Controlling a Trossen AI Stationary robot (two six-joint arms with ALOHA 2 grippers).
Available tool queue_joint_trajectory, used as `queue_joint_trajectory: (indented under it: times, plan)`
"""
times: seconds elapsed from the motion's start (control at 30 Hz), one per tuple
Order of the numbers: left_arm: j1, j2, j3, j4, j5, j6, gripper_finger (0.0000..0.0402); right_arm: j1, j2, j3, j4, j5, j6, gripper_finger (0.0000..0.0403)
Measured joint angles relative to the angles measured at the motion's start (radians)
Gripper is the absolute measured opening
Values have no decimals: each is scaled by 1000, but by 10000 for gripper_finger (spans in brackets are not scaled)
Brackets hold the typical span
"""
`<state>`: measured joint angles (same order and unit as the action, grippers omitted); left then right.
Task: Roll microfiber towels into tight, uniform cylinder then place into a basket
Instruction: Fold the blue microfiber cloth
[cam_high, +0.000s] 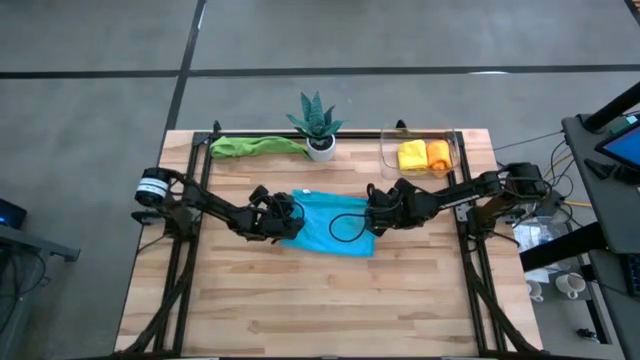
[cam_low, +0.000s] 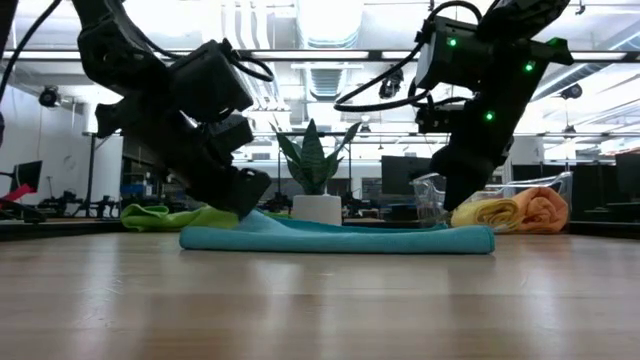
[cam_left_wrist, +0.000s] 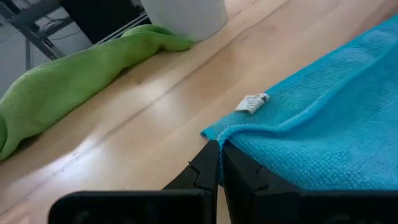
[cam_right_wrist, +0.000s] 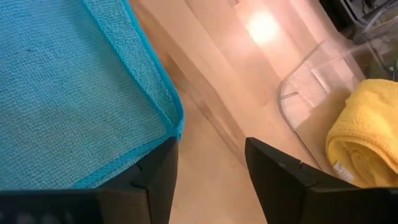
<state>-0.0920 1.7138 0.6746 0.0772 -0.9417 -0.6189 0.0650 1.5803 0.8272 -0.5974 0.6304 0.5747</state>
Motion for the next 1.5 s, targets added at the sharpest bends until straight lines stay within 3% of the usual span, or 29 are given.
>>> queue_joint_trajectory:
  times: [0.3,0.47,0.67,0.83,1.13,1.5]
  plan:
    - [60,0,0,48,11,38,11,0,0,0,1,0,4,183]
    - [91,0,0,79,69,85,64,0,0,0,3,-1,7,184]
    - [111,-10,24,80,70,205,137,0,0,0,3,-1,8,183]
    - [124,-70,59,72,57,340,173,0,0,0,3,-1,8,184]
    - [141,-162,54,45,63,410,181,0,0,1,1,-1,8,183]
    - [186,-75,57,7,193,310,181,0,0,1,3,-1,27,185]
